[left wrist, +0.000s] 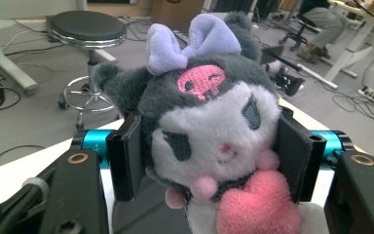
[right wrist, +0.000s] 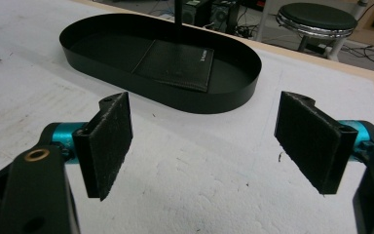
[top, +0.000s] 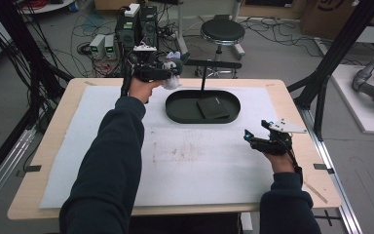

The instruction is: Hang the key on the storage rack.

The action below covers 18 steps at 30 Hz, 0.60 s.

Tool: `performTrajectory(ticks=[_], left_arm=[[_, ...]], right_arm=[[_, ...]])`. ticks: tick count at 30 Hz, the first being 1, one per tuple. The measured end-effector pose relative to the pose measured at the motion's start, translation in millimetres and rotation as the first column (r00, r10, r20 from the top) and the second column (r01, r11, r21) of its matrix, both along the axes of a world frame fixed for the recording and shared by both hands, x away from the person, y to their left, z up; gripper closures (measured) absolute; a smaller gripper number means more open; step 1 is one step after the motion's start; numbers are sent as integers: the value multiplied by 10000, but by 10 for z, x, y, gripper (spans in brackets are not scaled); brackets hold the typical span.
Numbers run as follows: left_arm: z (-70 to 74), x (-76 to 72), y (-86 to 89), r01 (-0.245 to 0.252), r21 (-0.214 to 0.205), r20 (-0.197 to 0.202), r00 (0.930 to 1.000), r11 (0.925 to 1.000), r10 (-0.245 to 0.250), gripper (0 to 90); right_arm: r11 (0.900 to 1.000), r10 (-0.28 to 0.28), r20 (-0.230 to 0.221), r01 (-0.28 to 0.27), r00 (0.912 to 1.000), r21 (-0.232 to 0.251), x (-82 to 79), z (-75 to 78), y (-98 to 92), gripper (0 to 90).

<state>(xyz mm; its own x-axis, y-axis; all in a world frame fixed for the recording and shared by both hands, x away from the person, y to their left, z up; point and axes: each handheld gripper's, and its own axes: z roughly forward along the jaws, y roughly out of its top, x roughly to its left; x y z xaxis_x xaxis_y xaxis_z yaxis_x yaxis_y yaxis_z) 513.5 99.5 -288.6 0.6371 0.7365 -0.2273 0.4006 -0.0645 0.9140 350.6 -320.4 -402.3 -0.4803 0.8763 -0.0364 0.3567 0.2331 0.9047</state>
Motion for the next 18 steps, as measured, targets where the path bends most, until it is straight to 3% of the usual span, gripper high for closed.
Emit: performTrajectory(ticks=[6,12,18], left_arm=[[-97,45,47,-513,495,-137,9986,9975,520,371],[-281,35,96,-1083,1270,-414,9926,9860,1144,371],[-404,32,76,-1166,1765,-476,9908,9774,1268,370]], right_arm=[[10000,-11,15,11,10000,-10,1,-5,-16,220],[10000,14,-38,-14,10000,-44,-1,-10,-11,220],[9999,71,-37,-72,10000,-89,0,-10,3,220]])
